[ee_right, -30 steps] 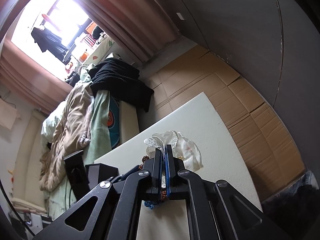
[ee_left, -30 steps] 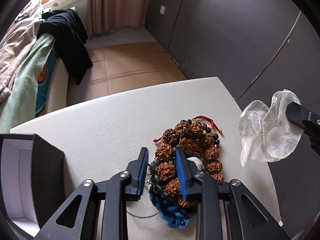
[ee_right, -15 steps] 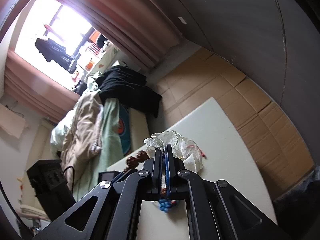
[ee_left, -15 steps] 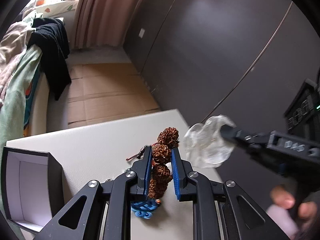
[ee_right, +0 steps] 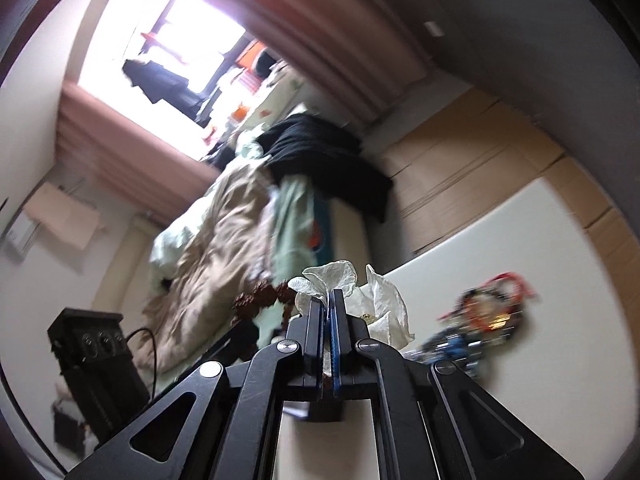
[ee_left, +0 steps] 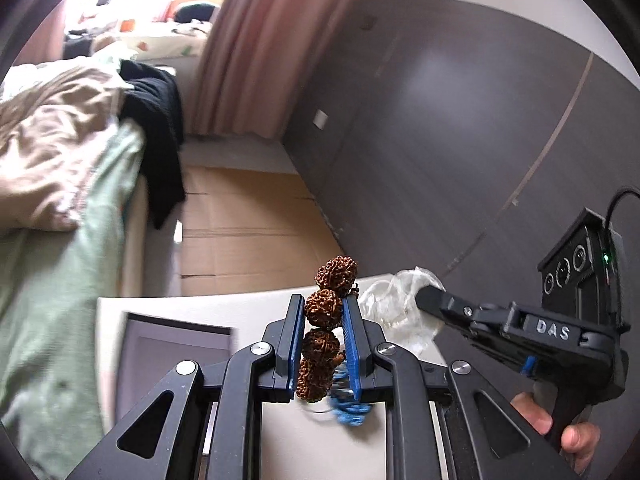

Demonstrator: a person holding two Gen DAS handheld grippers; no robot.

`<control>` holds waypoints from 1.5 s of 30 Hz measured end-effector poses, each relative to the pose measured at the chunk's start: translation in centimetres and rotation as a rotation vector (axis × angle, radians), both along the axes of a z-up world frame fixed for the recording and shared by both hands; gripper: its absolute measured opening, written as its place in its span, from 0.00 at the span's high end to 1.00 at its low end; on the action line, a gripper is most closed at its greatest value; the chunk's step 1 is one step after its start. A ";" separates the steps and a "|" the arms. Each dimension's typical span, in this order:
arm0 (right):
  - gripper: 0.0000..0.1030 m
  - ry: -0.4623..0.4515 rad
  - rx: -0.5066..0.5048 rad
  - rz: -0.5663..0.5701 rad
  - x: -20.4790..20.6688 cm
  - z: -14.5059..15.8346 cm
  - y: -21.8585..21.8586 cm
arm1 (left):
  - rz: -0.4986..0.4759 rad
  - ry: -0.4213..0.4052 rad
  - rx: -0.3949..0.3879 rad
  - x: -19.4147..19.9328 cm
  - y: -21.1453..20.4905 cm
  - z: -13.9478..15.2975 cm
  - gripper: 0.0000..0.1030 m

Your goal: Organize jewelry

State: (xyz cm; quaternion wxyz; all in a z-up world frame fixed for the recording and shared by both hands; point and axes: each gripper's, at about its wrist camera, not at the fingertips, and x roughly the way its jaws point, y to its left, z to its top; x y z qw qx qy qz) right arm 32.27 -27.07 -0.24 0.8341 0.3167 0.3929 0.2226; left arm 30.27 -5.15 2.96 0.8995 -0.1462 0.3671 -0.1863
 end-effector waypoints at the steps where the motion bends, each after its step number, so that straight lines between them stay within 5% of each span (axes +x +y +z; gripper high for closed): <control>1: 0.96 -0.002 0.003 0.014 0.0 -0.1 0.7 | 0.020 -0.003 0.003 -0.3 0.9 0.1 0.81; 16: 0.94 0.010 -0.019 0.244 1.8 -3.1 11.8 | 0.202 0.013 0.010 -1.1 9.8 0.1 0.81; 18: 0.70 0.037 -0.065 0.262 2.1 -3.5 12.7 | 0.208 0.014 0.015 -1.1 10.0 0.1 0.81; 19: 0.41 0.045 -0.080 0.262 2.0 -3.7 12.7 | 0.209 0.015 0.020 -1.1 10.1 0.1 0.81; 20: 0.29 0.047 -0.104 0.246 1.9 -3.9 12.6 | 0.209 0.016 0.026 -1.1 10.1 0.1 0.81; 28: 0.28 0.053 -0.214 0.176 1.1 -2.9 8.5 | 0.162 0.012 0.050 -1.3 8.8 0.4 0.80; 31: 0.28 0.056 -0.226 0.139 1.1 -2.4 6.2 | 0.136 0.008 0.070 -1.2 7.8 0.3 0.67; 33: 0.28 0.062 -0.238 0.116 1.0 -2.0 4.5 | 0.126 0.022 0.069 -0.9 7.2 0.1 0.36; 36: 0.28 0.080 -0.261 0.069 0.9 -1.7 1.8 | 0.124 0.012 0.067 -0.8 6.1 -0.2 0.14; 45: 0.28 0.174 -0.270 -0.012 0.9 -3.0 -3.5 | 0.041 0.027 0.107 -0.1 1.0 -1.0 0.13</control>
